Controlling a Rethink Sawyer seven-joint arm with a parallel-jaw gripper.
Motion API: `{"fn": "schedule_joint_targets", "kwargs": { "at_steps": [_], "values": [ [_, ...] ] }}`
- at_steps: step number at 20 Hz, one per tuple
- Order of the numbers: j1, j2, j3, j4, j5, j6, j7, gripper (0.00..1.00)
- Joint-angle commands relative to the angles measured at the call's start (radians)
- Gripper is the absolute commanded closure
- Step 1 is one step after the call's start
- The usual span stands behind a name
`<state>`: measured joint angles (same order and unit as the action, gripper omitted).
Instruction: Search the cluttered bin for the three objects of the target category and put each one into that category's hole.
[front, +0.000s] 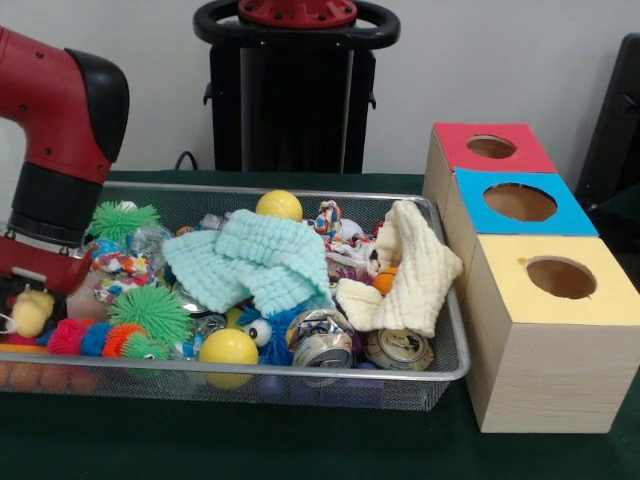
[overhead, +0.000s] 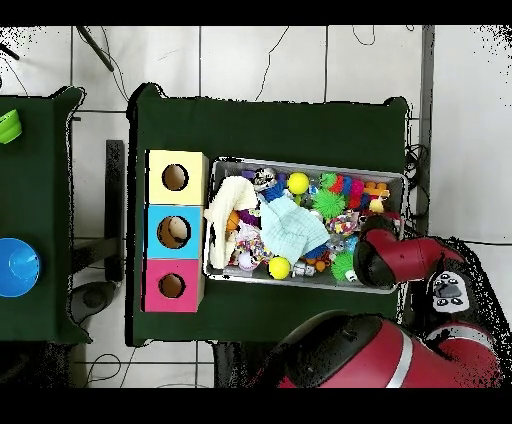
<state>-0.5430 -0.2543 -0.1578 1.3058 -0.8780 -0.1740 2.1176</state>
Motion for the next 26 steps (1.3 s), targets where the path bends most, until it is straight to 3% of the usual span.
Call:
{"fn": "schedule_joint_targets", "kwargs": {
  "at_steps": [1,3,7,8,22,26],
  "values": [
    [-0.043,0.150,0.001,-0.144,0.058,0.019,0.068,0.00],
    [-0.030,0.152,-0.015,-0.136,0.080,0.024,0.076,0.00],
    [-0.080,0.114,0.072,-0.093,0.065,0.109,0.052,0.00],
    [-0.102,0.103,0.102,-0.079,0.066,0.124,0.050,1.00],
    [-0.117,0.095,0.124,-0.072,0.051,0.134,0.027,1.00],
    [-0.113,0.048,0.134,-0.031,0.079,0.202,0.015,1.00]
  ]
}}
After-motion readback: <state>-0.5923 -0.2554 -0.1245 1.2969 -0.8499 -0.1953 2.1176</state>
